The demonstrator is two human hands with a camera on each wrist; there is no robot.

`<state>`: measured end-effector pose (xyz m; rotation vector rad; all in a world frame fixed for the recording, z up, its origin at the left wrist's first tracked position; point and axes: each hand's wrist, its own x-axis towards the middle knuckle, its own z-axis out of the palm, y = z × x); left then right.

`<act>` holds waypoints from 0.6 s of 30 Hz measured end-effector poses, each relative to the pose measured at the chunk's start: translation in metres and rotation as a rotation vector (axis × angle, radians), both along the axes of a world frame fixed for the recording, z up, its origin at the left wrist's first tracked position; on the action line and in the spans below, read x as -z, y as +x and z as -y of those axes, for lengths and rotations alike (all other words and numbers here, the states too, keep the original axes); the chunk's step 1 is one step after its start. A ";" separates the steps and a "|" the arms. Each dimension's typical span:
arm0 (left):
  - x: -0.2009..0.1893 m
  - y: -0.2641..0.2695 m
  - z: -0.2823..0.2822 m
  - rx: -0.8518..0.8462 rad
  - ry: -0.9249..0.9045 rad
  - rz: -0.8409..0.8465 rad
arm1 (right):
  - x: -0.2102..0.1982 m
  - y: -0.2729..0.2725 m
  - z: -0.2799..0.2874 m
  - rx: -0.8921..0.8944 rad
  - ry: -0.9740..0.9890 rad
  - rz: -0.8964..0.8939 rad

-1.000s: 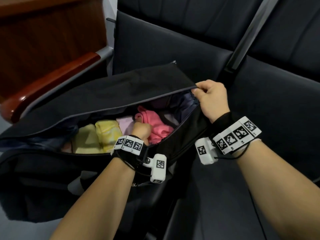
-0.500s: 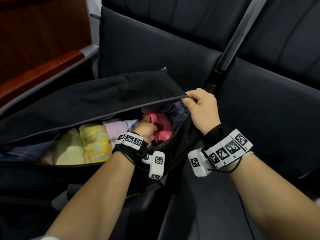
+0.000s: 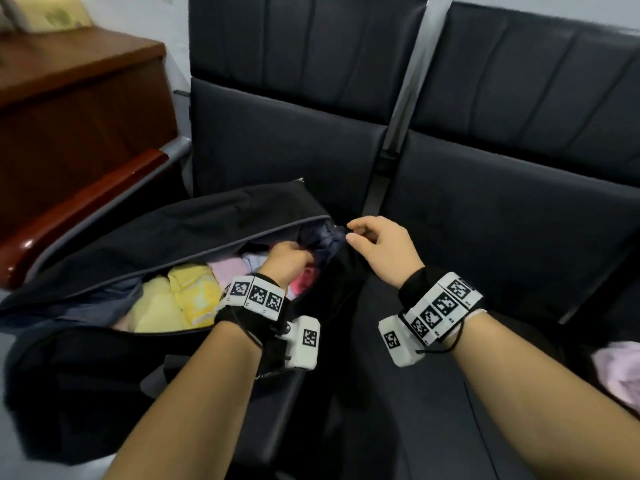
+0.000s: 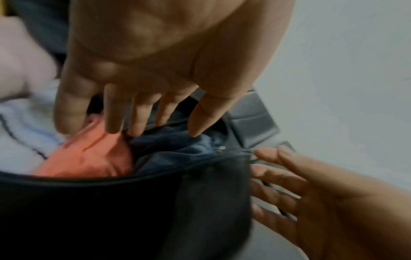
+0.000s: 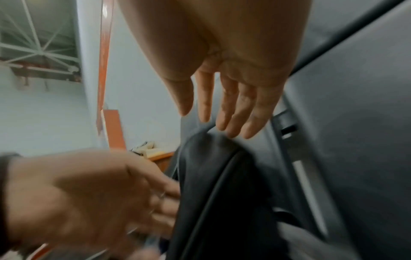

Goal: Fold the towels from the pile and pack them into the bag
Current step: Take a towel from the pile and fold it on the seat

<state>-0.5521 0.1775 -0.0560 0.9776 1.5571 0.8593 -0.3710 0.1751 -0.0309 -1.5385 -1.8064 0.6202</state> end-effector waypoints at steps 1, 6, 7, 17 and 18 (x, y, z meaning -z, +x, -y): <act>-0.009 0.008 0.010 -0.018 0.097 -0.035 | -0.003 0.011 0.013 0.004 -0.010 -0.008; -0.037 0.076 0.057 -0.018 0.429 -0.298 | -0.009 0.099 0.089 0.100 -0.028 0.024; -0.039 0.098 0.067 0.021 0.453 -0.310 | -0.007 0.121 0.106 0.132 -0.032 0.037; 0.021 0.382 0.179 0.628 0.389 -0.297 | 0.061 0.379 0.284 0.535 -0.201 0.041; 0.029 0.407 0.188 0.658 0.384 -0.299 | 0.070 0.400 0.297 0.573 -0.207 0.024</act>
